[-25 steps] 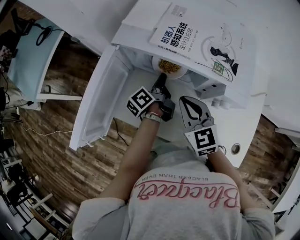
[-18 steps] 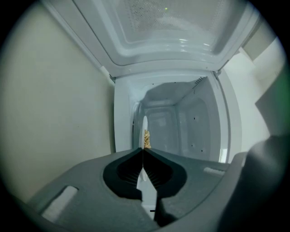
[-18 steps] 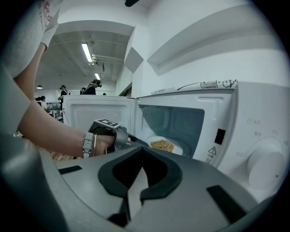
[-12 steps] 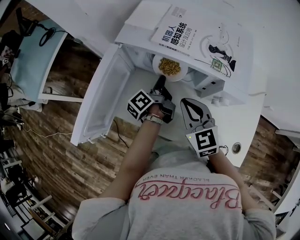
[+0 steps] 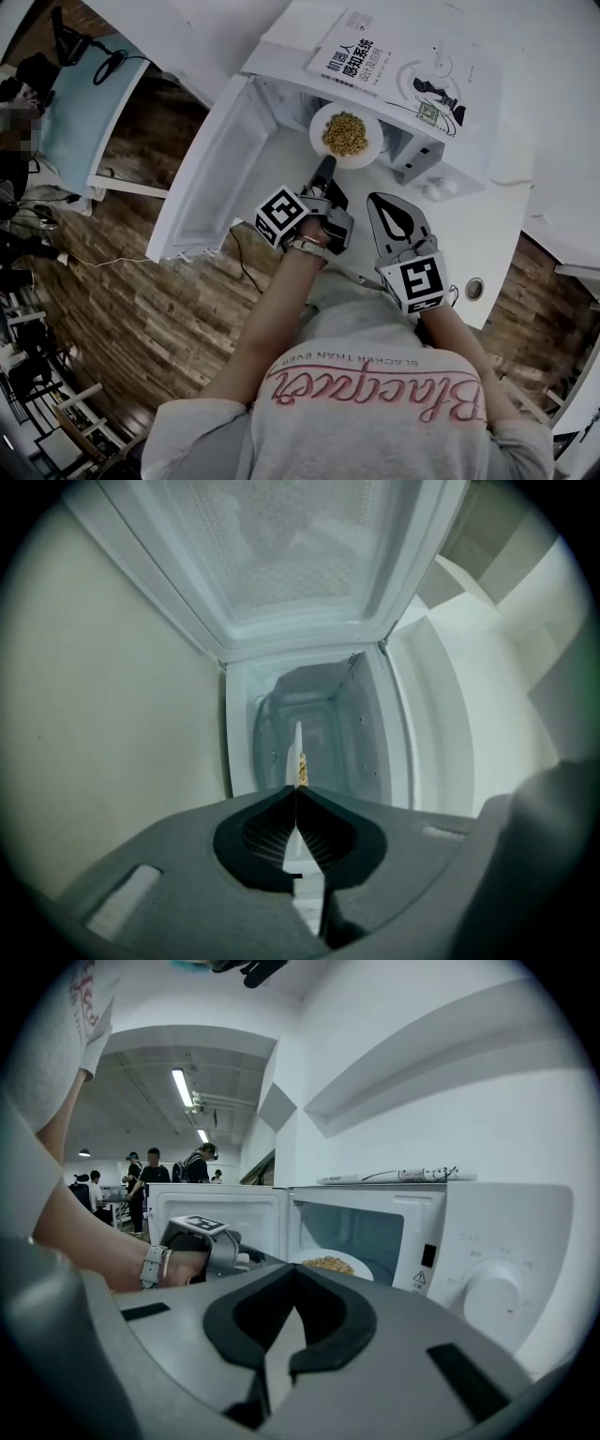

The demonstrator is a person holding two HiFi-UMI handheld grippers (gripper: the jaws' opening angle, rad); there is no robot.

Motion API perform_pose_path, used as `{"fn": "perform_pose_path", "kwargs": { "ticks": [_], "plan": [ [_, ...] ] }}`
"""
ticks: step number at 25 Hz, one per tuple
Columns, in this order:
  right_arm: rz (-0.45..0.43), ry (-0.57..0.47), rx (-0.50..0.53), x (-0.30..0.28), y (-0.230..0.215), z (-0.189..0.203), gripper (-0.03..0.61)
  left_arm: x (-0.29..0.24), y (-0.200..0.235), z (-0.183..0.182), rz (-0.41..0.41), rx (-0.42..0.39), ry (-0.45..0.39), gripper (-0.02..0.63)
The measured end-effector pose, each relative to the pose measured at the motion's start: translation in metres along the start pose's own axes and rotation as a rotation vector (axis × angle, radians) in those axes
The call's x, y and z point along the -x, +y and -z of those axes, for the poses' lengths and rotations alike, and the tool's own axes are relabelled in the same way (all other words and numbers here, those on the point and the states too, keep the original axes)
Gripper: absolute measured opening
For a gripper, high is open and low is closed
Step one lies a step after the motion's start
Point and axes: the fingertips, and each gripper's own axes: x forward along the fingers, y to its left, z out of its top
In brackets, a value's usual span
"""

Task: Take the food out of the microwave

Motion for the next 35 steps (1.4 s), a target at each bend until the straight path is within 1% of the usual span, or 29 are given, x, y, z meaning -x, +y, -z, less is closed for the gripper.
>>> {"fn": "perform_pose_path", "kwargs": {
  "ticks": [4, 9, 11, 14, 16, 19, 22, 26, 35],
  "plan": [
    [0.003, -0.034, -0.040, 0.012, 0.005, -0.008, 0.009, 0.019, -0.014, 0.007, 0.019, -0.003, -0.006, 0.009],
    [0.021, -0.054, -0.037, 0.026, 0.009, -0.015, 0.009, 0.042, -0.030, 0.013, 0.038, -0.016, -0.015, 0.009],
    [0.030, -0.058, -0.039, 0.032, 0.009, -0.015, 0.009, 0.053, -0.038, 0.016, 0.043, -0.043, -0.017, 0.009],
    [0.042, -0.065, -0.045, 0.039, 0.008, -0.017, 0.009, 0.068, -0.050, 0.021, 0.056, -0.104, -0.018, 0.009],
    [0.048, -0.073, -0.047, 0.043, 0.008, -0.020, 0.009, 0.077, -0.056, 0.026, 0.062, -0.121, -0.017, 0.009],
    [0.051, -0.089, -0.040, 0.049, 0.011, -0.026, 0.009, 0.089, -0.064, 0.031, 0.069, -0.112, -0.023, 0.009],
    [0.051, -0.098, -0.026, 0.054, 0.013, -0.030, 0.009, 0.100, -0.072, 0.036, 0.076, -0.084, -0.043, 0.009],
    [0.058, -0.091, -0.015, 0.059, 0.013, -0.032, 0.009, 0.110, -0.079, 0.041, 0.086, -0.056, -0.057, 0.009],
    [0.061, -0.100, -0.025, 0.063, 0.007, -0.034, 0.009, 0.116, -0.083, 0.039, 0.099, -0.022, -0.088, 0.009]
  ]
}}
